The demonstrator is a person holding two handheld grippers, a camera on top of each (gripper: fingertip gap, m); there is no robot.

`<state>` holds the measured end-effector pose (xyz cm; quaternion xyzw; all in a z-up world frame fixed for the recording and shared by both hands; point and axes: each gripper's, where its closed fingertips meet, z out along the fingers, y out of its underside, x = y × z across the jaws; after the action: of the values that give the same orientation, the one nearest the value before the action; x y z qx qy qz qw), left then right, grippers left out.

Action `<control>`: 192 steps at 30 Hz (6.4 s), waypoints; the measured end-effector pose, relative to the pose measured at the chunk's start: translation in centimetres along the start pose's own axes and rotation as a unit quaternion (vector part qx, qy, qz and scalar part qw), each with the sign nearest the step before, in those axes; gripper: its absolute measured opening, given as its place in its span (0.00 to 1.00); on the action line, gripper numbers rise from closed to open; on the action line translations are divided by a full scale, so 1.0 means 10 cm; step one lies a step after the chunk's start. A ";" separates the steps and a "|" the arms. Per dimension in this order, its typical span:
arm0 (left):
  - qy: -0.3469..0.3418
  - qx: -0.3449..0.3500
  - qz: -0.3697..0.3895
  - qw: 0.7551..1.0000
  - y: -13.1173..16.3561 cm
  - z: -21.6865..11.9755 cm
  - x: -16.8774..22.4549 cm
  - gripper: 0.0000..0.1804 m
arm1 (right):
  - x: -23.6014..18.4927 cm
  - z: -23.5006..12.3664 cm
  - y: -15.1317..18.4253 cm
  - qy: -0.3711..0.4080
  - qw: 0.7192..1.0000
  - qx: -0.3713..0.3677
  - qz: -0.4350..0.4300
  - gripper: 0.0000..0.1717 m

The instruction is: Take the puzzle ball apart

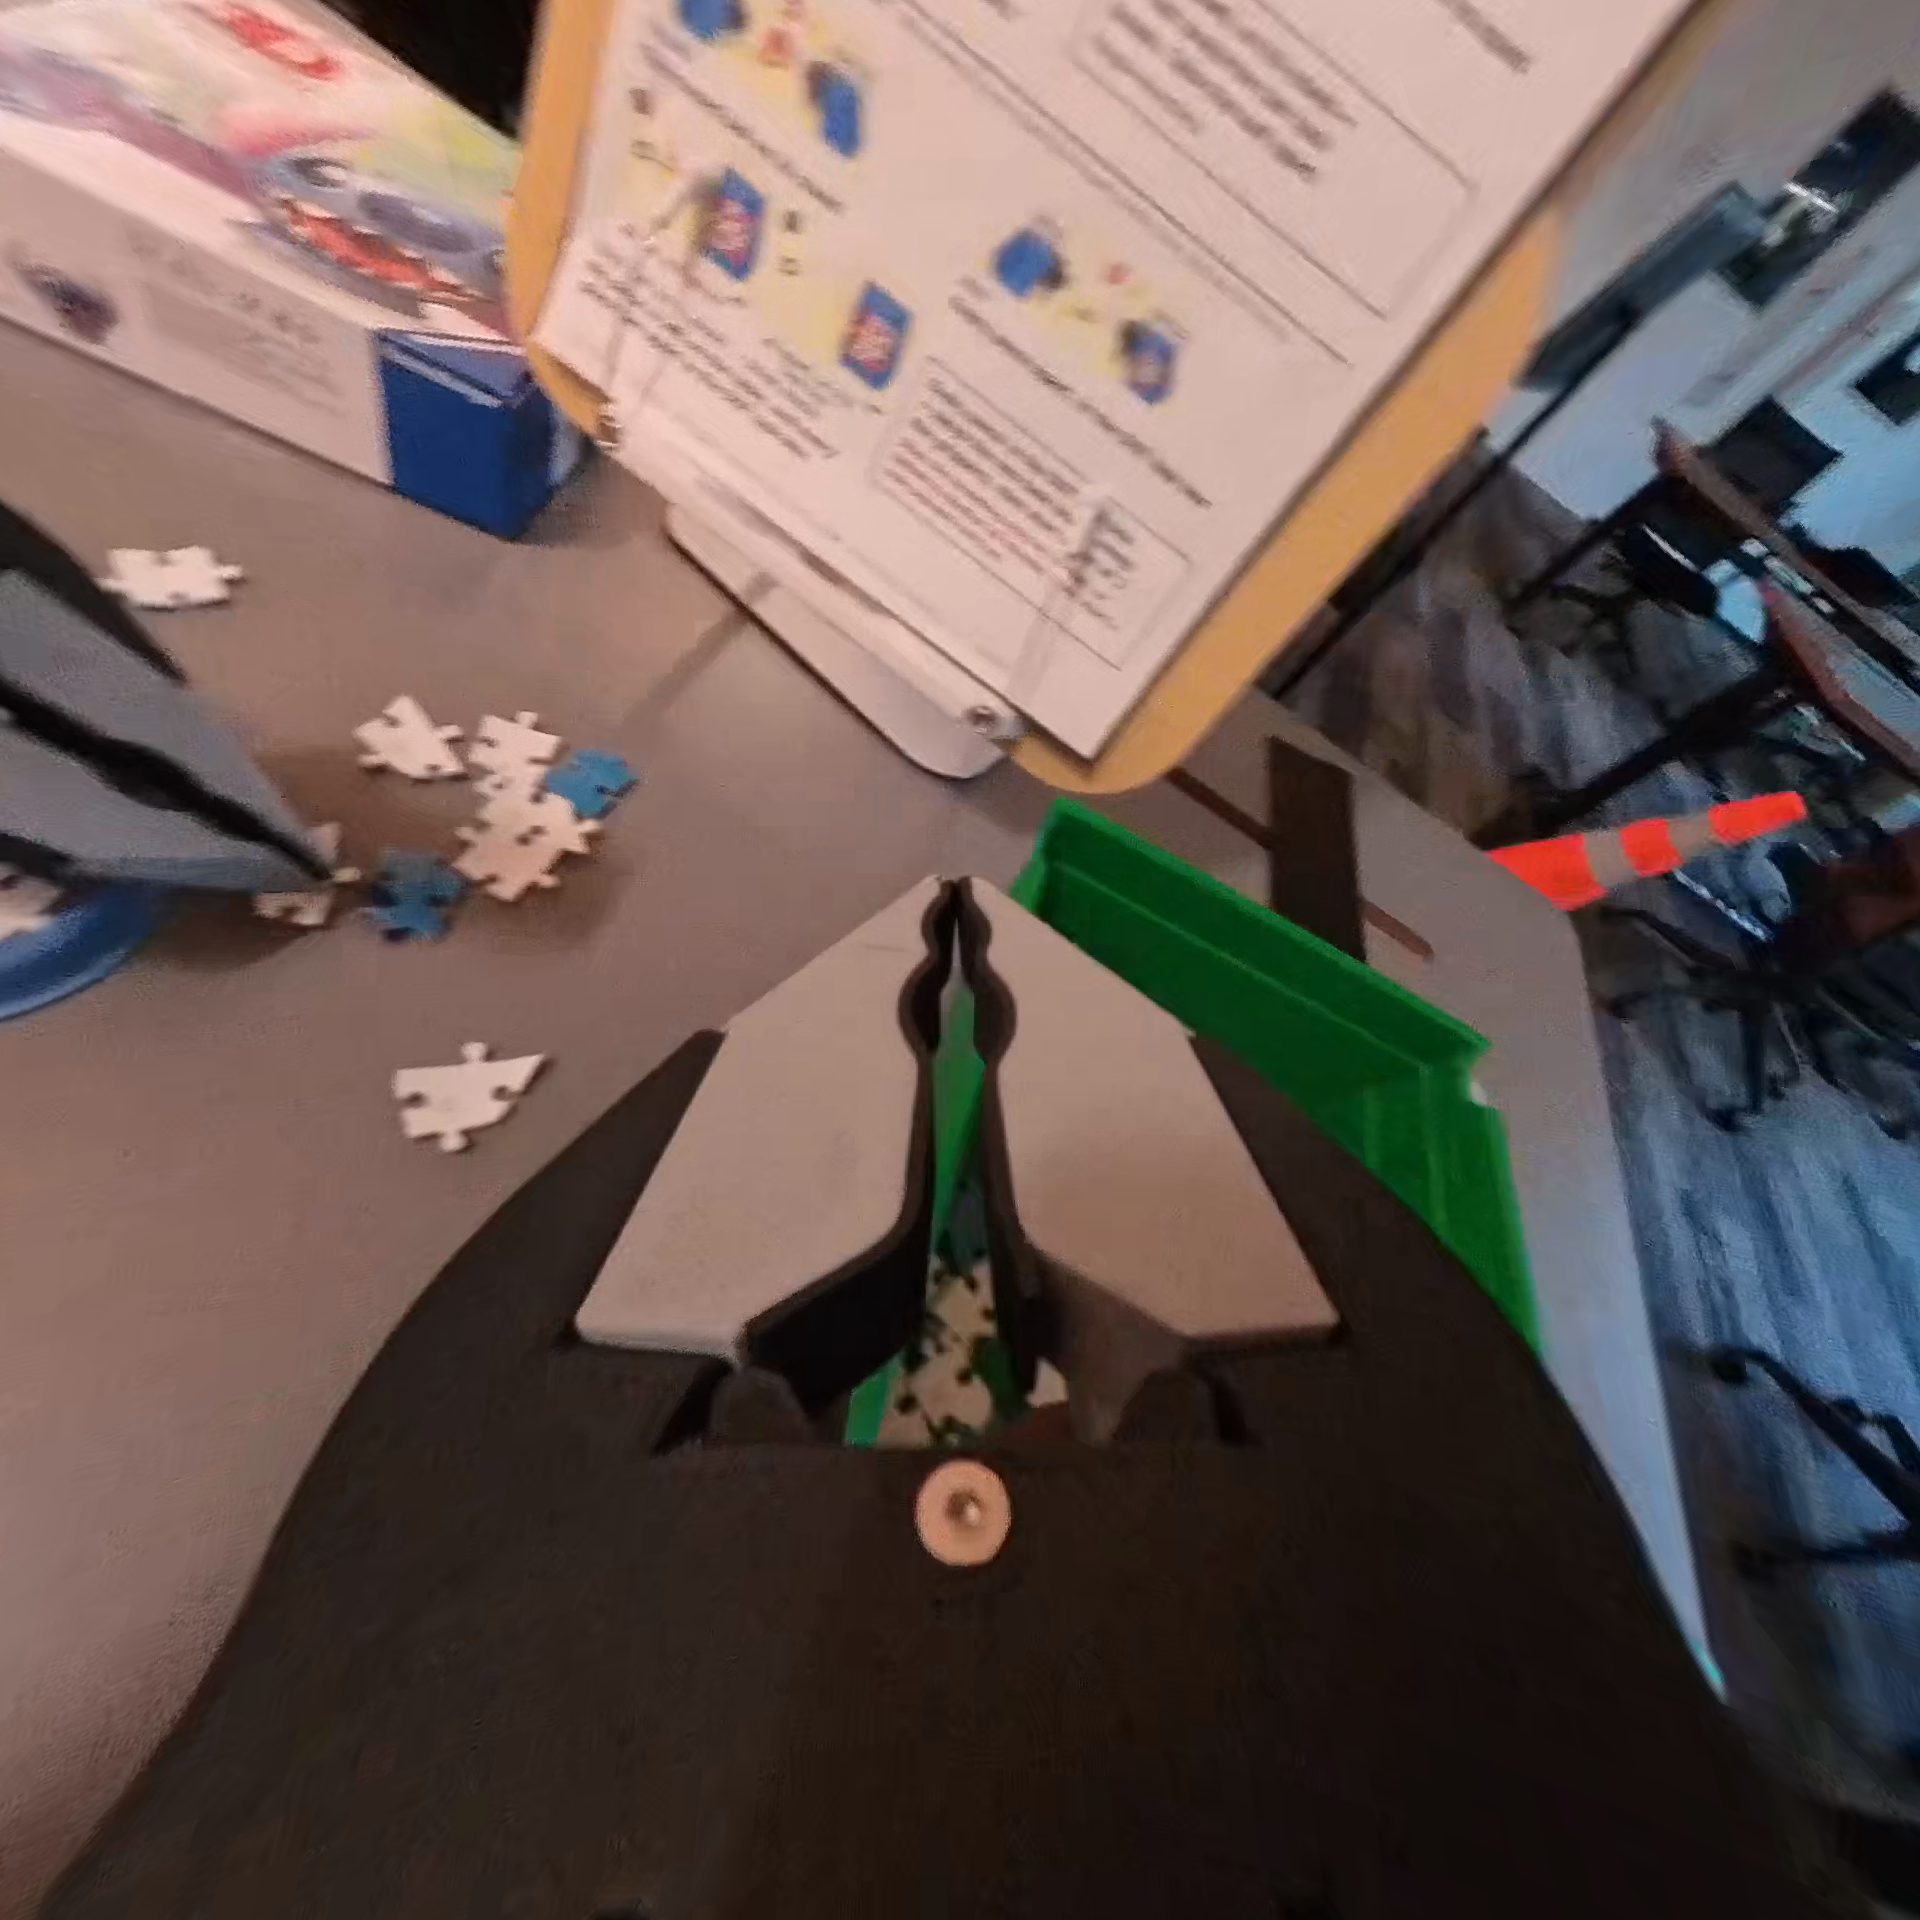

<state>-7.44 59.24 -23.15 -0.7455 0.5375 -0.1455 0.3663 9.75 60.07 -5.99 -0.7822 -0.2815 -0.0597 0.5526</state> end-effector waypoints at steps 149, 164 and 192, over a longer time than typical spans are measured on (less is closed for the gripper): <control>-0.014 0.000 -0.100 0.995 0.15 0.03 -0.68 0.05 | -1.45 1.33 0.30 -0.261 0.957 -0.121 0.042 0.30; -0.048 0.008 -0.086 0.995 0.07 -0.14 -0.83 0.14 | -1.56 1.56 0.63 -0.280 0.948 -0.154 0.020 0.01; -0.071 0.017 -0.074 0.995 -0.20 0.01 -0.92 0.00 | -0.80 1.12 -0.05 -0.136 0.988 -0.061 -0.027 0.16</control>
<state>-9.46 67.97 -20.21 -0.7852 0.4508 -0.1286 0.4046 0.37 67.29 -13.09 -0.8074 -0.3707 0.0158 0.4587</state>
